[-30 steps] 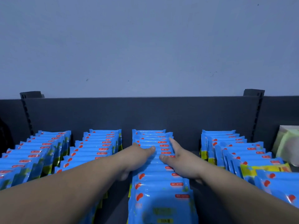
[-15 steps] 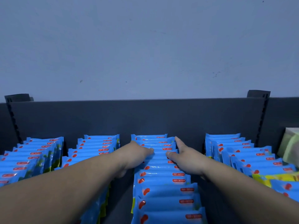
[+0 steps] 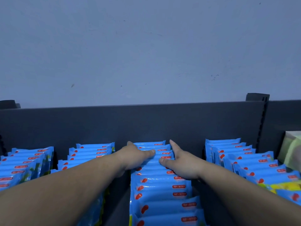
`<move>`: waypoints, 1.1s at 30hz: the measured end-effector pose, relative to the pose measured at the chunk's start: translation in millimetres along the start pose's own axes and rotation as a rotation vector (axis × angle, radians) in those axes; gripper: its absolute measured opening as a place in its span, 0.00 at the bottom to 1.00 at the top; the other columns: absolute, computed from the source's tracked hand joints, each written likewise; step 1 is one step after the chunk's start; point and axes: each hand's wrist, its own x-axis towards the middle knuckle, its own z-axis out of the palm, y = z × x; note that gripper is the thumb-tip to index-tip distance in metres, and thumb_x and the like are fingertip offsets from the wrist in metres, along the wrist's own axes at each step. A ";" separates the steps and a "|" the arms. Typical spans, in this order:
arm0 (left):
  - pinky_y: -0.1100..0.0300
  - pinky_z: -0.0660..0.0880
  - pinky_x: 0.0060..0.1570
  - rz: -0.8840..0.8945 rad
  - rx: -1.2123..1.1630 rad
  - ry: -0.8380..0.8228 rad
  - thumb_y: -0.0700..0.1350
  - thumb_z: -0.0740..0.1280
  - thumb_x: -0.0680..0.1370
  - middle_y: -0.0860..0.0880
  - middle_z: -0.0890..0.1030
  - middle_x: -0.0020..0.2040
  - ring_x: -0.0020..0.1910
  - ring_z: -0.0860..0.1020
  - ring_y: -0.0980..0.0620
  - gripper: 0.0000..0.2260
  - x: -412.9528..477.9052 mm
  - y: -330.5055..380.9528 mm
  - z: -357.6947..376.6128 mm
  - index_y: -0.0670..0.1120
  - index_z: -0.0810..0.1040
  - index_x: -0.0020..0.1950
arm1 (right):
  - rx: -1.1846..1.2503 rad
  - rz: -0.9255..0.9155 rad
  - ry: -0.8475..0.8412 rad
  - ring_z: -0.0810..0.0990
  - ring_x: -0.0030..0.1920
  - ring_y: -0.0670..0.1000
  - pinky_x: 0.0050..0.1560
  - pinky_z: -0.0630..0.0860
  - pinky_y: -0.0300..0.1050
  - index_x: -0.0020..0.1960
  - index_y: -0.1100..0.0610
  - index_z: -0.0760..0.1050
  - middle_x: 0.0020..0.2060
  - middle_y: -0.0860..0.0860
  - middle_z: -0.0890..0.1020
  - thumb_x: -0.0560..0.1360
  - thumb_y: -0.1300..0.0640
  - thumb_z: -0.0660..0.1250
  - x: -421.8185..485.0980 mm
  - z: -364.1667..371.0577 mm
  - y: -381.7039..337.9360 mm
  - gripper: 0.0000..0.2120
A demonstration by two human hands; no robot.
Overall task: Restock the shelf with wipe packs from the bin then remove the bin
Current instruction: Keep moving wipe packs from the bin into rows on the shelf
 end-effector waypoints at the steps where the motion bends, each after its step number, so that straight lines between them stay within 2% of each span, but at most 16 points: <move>1: 0.47 0.80 0.51 -0.003 -0.023 0.005 0.65 0.75 0.59 0.46 0.79 0.54 0.48 0.82 0.46 0.46 1.5 1.3 -0.8 0.46 0.61 0.68 | 0.002 0.003 -0.001 0.81 0.50 0.45 0.52 0.77 0.39 0.78 0.46 0.37 0.57 0.45 0.79 0.77 0.41 0.62 0.0 -0.6 -0.5 0.42; 5: 0.46 0.81 0.48 -0.015 -0.088 -0.038 0.61 0.78 0.62 0.45 0.78 0.55 0.46 0.84 0.45 0.45 4.0 6.1 -0.6 0.48 0.59 0.70 | 0.007 -0.002 -0.004 0.81 0.49 0.44 0.48 0.77 0.37 0.78 0.45 0.37 0.56 0.45 0.79 0.77 0.42 0.63 0.7 -1.9 -0.5 0.42; 7: 0.46 0.81 0.47 0.001 -0.087 -0.059 0.61 0.78 0.59 0.45 0.78 0.56 0.46 0.84 0.45 0.46 3.5 6.3 -0.6 0.49 0.60 0.69 | 0.006 -0.004 -0.005 0.81 0.49 0.44 0.47 0.77 0.37 0.78 0.45 0.37 0.56 0.44 0.79 0.77 0.42 0.63 1.7 -1.7 0.8 0.43; 12: 0.46 0.81 0.49 0.039 -0.129 -0.098 0.61 0.79 0.54 0.46 0.81 0.54 0.46 0.84 0.46 0.44 3.5 4.4 -2.1 0.48 0.64 0.64 | 0.012 -0.011 0.007 0.81 0.50 0.45 0.55 0.78 0.41 0.78 0.45 0.37 0.58 0.45 0.78 0.76 0.42 0.64 3.7 0.5 0.2 0.43; 20: 0.53 0.82 0.41 0.005 -0.107 -0.068 0.58 0.75 0.68 0.46 0.80 0.53 0.45 0.83 0.47 0.40 -0.6 10.3 12.2 0.45 0.58 0.71 | 0.035 -0.009 0.008 0.80 0.47 0.43 0.46 0.76 0.35 0.79 0.47 0.38 0.53 0.44 0.78 0.77 0.43 0.63 6.7 1.7 -0.1 0.42; 23: 0.50 0.82 0.44 -0.008 -0.134 -0.073 0.58 0.74 0.69 0.45 0.80 0.53 0.45 0.83 0.46 0.37 -4.5 11.5 11.0 0.45 0.61 0.69 | 0.049 -0.003 0.008 0.81 0.48 0.43 0.48 0.77 0.36 0.78 0.47 0.39 0.54 0.44 0.79 0.77 0.43 0.64 5.9 2.2 0.1 0.42; 25: 0.49 0.81 0.47 -0.006 -0.110 -0.040 0.61 0.72 0.70 0.45 0.79 0.53 0.47 0.83 0.46 0.35 -10.1 10.6 5.8 0.45 0.62 0.68 | 0.055 -0.007 0.025 0.81 0.51 0.44 0.52 0.77 0.38 0.79 0.48 0.39 0.59 0.44 0.78 0.76 0.42 0.65 2.6 -0.3 2.5 0.43; 27: 0.49 0.79 0.53 -0.013 -0.065 0.031 0.65 0.69 0.69 0.46 0.78 0.55 0.51 0.80 0.45 0.37 -15.2 6.8 0.3 0.44 0.63 0.68 | 0.074 -0.002 0.055 0.80 0.51 0.44 0.54 0.74 0.38 0.79 0.49 0.40 0.64 0.45 0.76 0.76 0.41 0.65 -4.7 -6.9 4.8 0.44; 29: 0.50 0.75 0.59 -0.009 -0.008 0.081 0.65 0.64 0.73 0.47 0.78 0.54 0.53 0.78 0.46 0.31 -24.3 1.9 -2.2 0.44 0.65 0.65 | 0.104 0.016 0.062 0.79 0.51 0.43 0.55 0.72 0.38 0.79 0.50 0.46 0.64 0.45 0.77 0.76 0.41 0.65 -11.8 -11.5 8.4 0.40; 30: 0.51 0.75 0.59 -0.018 -0.016 0.074 0.64 0.62 0.75 0.48 0.79 0.52 0.52 0.79 0.48 0.26 -30.0 -0.2 -0.6 0.45 0.67 0.60 | 0.127 0.018 0.042 0.80 0.51 0.43 0.57 0.73 0.39 0.77 0.49 0.53 0.62 0.44 0.79 0.76 0.41 0.64 -13.6 -11.1 11.2 0.35; 31: 0.52 0.76 0.57 -0.041 -0.062 0.039 0.64 0.60 0.77 0.48 0.80 0.50 0.50 0.80 0.48 0.24 -31.2 -3.6 2.0 0.44 0.70 0.59 | 0.160 0.023 0.011 0.82 0.50 0.43 0.59 0.75 0.42 0.73 0.48 0.62 0.57 0.44 0.82 0.77 0.41 0.64 -14.6 -8.4 13.0 0.28; 33: 0.58 0.80 0.42 -0.082 -0.167 -0.055 0.63 0.58 0.79 0.48 0.84 0.44 0.39 0.83 0.50 0.23 -38.6 -5.0 11.1 0.44 0.76 0.57 | 0.232 0.031 -0.031 0.84 0.47 0.45 0.59 0.78 0.48 0.65 0.46 0.69 0.50 0.44 0.84 0.77 0.42 0.62 -17.1 1.5 12.1 0.18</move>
